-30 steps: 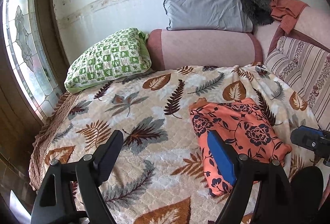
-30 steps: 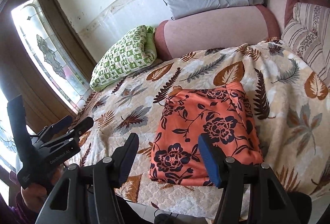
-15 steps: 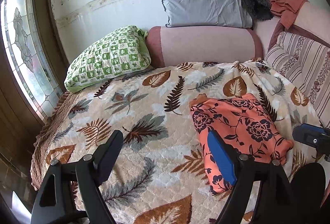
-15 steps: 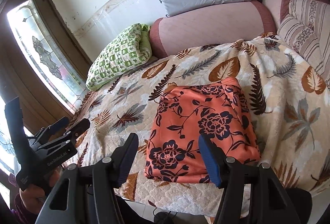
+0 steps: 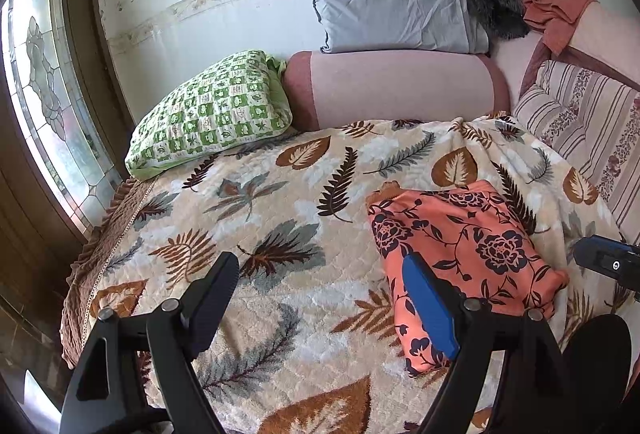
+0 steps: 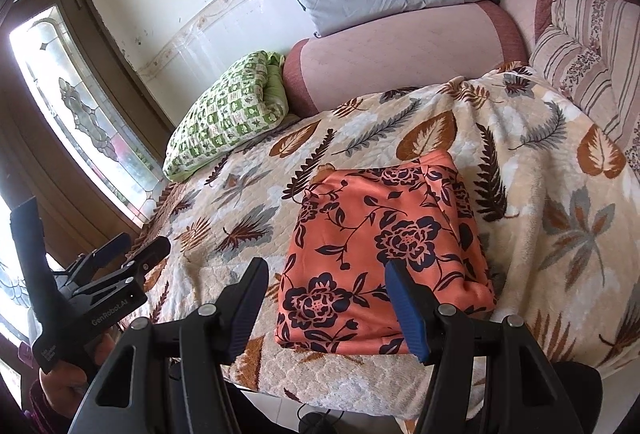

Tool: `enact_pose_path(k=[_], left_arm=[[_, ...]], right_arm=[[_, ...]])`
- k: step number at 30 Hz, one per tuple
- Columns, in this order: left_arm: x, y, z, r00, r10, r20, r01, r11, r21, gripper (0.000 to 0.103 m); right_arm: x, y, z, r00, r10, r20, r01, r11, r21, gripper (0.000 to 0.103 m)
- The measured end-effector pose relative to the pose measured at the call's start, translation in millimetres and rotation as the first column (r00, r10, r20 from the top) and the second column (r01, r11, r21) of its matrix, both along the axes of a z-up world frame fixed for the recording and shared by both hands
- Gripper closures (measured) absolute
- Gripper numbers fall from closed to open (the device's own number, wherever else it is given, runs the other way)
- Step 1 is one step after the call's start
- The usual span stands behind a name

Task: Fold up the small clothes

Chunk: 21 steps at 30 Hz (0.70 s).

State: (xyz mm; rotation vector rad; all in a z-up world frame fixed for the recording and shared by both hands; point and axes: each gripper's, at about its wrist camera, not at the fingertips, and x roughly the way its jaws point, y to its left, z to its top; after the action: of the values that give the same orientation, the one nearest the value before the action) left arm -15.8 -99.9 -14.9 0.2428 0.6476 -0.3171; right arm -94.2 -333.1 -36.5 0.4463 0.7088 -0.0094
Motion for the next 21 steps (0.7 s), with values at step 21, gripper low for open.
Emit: enact_pose_path(k=[21], left_arm=[[-0.9,0.4,-2.9,1.000,-0.004,-0.007,0.004,1.000,0.006,0.019]], right_arm=[[-2.2,1.2,-2.7,1.000,-0.025,-0.015,0.025,1.000,0.017,0.039]])
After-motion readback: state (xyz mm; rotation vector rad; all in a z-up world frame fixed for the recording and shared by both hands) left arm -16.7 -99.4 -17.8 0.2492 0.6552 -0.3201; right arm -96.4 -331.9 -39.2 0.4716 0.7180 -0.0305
